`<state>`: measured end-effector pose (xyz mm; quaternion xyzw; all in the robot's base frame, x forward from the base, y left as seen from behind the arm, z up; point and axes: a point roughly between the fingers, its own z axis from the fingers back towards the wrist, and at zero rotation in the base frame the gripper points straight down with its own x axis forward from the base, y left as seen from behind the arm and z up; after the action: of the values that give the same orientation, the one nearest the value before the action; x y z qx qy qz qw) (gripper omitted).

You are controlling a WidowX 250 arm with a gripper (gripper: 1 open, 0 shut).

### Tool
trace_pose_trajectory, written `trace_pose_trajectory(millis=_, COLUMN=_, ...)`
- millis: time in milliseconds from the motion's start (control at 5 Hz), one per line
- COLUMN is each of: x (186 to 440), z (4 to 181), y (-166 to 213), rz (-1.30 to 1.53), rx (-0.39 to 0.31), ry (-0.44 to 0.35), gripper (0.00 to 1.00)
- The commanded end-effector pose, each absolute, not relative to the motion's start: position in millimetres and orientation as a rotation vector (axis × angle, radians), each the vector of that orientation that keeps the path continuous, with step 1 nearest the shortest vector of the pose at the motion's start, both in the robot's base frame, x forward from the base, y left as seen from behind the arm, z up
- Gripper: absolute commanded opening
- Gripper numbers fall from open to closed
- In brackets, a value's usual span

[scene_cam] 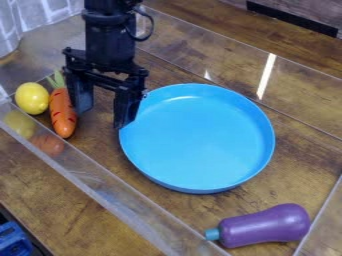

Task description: Put the carrot on the blue tray

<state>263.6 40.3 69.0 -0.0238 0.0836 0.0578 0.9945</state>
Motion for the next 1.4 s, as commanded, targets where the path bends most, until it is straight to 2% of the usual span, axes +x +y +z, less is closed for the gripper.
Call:
trace_pose_trajectory(millis=0, x=264.6, z=81.4, y=49.5, rz=0.154, rx=-0.047, ry=0.105, gripper=1.00)
trace_pose_trajectory(millis=400, x=256.7, z=92.1, y=56.9, rz=0.203, rx=-0.045, ry=0.059, gripper=1.00)
trace_pose_trajectory(millis=1200, x=257.5, z=79.2, y=77.2, rz=0.248, rx=-0.050, ry=0.039, gripper=1.00)
